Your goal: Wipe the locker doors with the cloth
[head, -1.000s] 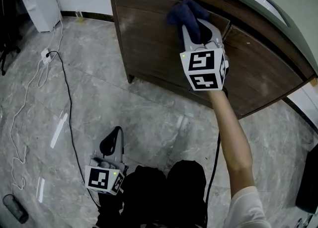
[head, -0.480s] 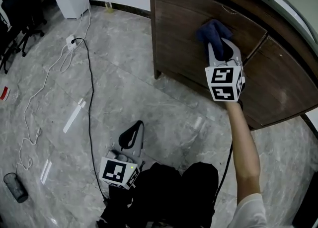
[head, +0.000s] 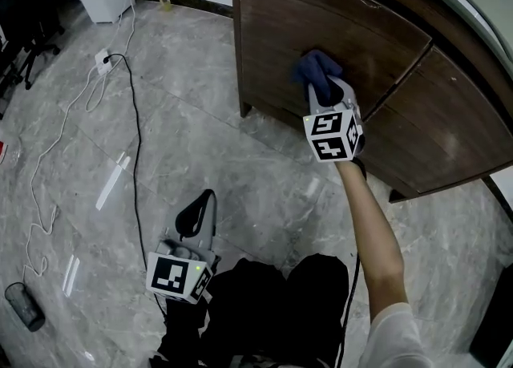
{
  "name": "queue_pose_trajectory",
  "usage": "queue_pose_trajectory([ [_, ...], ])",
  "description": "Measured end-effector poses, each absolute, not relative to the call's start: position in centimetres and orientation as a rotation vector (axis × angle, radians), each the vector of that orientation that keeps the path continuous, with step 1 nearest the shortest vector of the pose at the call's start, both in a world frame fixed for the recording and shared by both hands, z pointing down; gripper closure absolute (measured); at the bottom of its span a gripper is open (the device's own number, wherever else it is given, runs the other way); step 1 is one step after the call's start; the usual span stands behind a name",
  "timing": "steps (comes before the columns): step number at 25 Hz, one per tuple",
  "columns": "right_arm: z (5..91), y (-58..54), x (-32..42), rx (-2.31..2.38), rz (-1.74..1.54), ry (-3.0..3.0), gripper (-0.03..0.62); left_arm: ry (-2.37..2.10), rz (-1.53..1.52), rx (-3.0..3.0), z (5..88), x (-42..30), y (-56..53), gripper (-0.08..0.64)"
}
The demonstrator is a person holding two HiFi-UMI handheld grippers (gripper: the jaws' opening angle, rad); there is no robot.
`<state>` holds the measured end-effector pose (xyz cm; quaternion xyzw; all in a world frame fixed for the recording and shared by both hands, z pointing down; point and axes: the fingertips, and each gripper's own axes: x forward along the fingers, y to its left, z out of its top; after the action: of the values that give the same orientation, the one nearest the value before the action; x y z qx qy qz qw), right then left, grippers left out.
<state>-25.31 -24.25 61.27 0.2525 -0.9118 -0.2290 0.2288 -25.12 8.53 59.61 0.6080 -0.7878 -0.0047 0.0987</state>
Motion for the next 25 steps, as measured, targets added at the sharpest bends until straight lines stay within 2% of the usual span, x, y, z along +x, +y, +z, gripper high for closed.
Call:
queue_pose_trajectory([
  [25, 75.5, -22.8, -29.2, 0.473, -0.443, -2.365, 0.479, -2.345, -0.005, 1.723, 61.0, -27.8, 9.5, 0.560],
])
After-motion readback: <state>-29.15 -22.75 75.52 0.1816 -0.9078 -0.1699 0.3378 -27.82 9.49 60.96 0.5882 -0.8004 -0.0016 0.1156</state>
